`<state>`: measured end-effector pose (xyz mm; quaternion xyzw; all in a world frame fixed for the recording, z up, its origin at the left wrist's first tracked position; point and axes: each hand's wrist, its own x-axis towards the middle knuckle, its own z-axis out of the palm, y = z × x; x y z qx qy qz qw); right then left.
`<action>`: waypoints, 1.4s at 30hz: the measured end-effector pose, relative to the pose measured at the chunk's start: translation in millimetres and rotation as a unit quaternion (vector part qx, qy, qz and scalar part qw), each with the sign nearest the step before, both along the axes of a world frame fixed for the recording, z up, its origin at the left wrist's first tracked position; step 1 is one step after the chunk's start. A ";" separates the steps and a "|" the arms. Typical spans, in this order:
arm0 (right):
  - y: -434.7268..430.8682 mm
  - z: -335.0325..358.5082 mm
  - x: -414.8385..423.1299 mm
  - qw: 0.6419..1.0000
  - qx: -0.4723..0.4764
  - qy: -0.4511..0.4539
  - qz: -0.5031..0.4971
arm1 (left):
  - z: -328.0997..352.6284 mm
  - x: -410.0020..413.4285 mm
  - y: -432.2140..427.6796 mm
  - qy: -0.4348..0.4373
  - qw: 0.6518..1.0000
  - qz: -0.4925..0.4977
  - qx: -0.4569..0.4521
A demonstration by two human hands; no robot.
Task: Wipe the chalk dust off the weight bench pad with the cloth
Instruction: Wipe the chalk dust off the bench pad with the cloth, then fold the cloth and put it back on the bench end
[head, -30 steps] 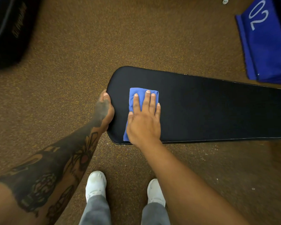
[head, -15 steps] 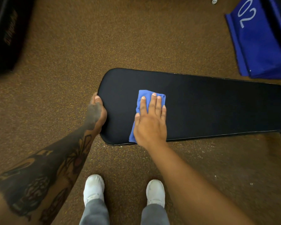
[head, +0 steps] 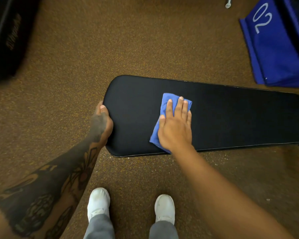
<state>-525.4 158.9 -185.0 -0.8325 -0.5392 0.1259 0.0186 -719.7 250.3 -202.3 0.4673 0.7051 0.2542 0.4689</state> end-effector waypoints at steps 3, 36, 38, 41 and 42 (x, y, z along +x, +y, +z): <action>26.2 0.9 -14.4 1.000 -0.006 -0.013 0.007 | 3.0 -0.4 -3.1 -0.011 1.000 -0.016 0.025; 32.6 47.6 43.0 0.991 -0.072 0.001 0.112 | 67.3 77.6 -110.4 0.336 0.919 -0.204 0.013; 17.9 45.3 48.4 0.997 -0.042 -0.009 0.068 | 66.0 72.3 -101.4 0.270 0.943 -0.194 -0.004; 0.9 47.0 53.7 0.999 0.016 0.038 -0.015 | 68.0 66.0 -80.0 0.131 0.979 -0.150 -0.050; -2.8 48.6 55.8 0.995 0.029 0.079 -0.049 | 71.3 64.0 -72.6 0.103 0.981 -0.153 -0.057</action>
